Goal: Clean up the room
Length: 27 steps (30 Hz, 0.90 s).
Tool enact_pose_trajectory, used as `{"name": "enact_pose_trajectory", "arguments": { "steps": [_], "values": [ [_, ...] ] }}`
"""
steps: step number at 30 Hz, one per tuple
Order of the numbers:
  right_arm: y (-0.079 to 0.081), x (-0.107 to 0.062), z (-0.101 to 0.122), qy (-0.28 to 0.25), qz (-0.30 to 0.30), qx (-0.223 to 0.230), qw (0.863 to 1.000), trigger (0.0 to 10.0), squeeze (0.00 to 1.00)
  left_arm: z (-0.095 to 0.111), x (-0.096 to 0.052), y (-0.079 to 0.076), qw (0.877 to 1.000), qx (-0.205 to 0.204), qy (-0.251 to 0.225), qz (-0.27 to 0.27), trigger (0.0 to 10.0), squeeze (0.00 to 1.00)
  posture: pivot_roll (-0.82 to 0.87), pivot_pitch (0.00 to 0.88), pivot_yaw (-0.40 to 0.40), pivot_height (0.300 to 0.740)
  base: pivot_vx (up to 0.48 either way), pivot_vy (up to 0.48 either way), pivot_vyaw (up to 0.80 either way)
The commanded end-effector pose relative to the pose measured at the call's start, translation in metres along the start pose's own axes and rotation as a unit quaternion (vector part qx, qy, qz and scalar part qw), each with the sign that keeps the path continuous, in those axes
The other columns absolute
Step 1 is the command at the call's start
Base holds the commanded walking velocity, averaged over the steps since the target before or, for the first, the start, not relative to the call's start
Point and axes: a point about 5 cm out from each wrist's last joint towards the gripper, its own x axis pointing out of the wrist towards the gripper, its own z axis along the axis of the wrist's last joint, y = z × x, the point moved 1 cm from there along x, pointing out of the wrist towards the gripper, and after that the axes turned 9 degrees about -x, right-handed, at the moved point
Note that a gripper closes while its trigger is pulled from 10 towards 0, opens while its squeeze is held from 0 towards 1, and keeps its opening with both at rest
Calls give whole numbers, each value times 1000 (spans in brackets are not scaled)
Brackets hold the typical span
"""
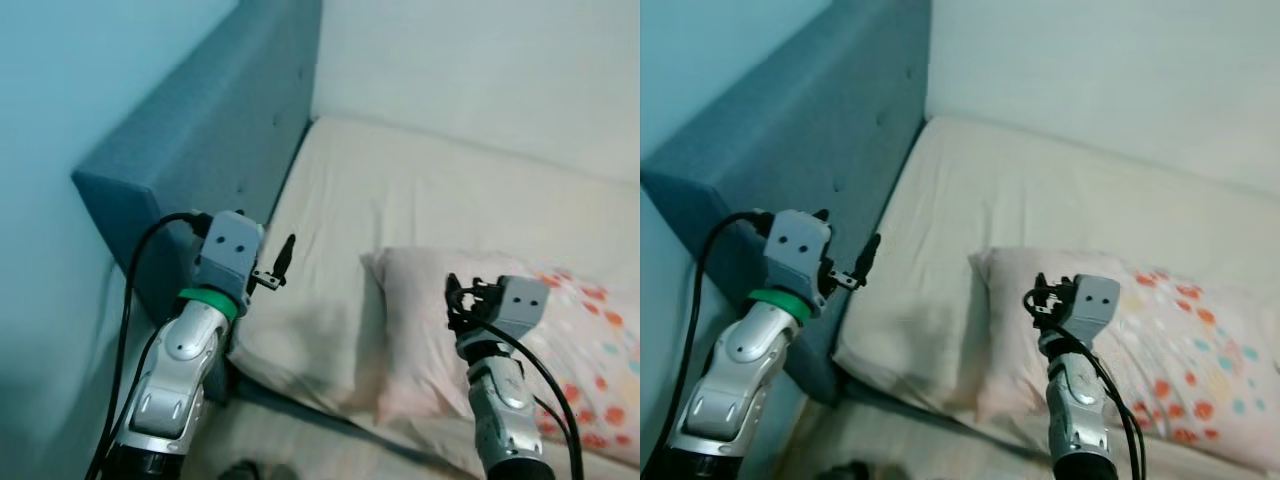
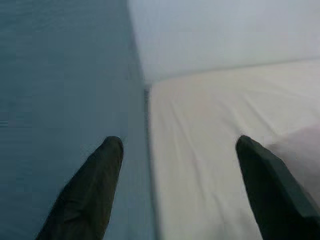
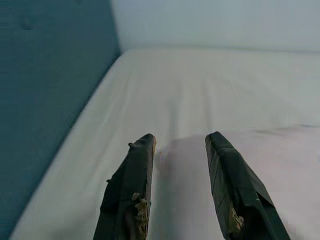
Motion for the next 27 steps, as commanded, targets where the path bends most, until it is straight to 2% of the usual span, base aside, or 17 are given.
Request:
{"name": "enact_pose_trajectory", "arguments": {
  "steps": [1,10,19,23,27],
  "values": [
    [-9,-7,-9,17,-13,-1,1000,10000,0,-4,-2,-5,1000,-9,6,-10,10000,0,119,118,-52,740,0,0,0],
    [-8,-7,-10,20,-10,1,1000,10000,0,-8,-2,-7,1000,-7,15,-14,10000,0,116,115,-52,740,0,0,0],
    [-9,-10,-13,23,-14,3,1000,10000,0,-14,-4,-6,1000,-1,24,-12,10000,0,115,114,-51,710,0,0,0],
    [-9,-9,-13,22,-17,6,1000,10000,0,-11,-6,-6,999,27,8,-20,10000,0,117,118,-48,690,0,0,0],
    [-9,-10,-13,23,-20,10,999,10000,0,-10,-7,-7,999,36,5,-29,10000,0,117,118,-48,680,0,0,0]
  ]
}}
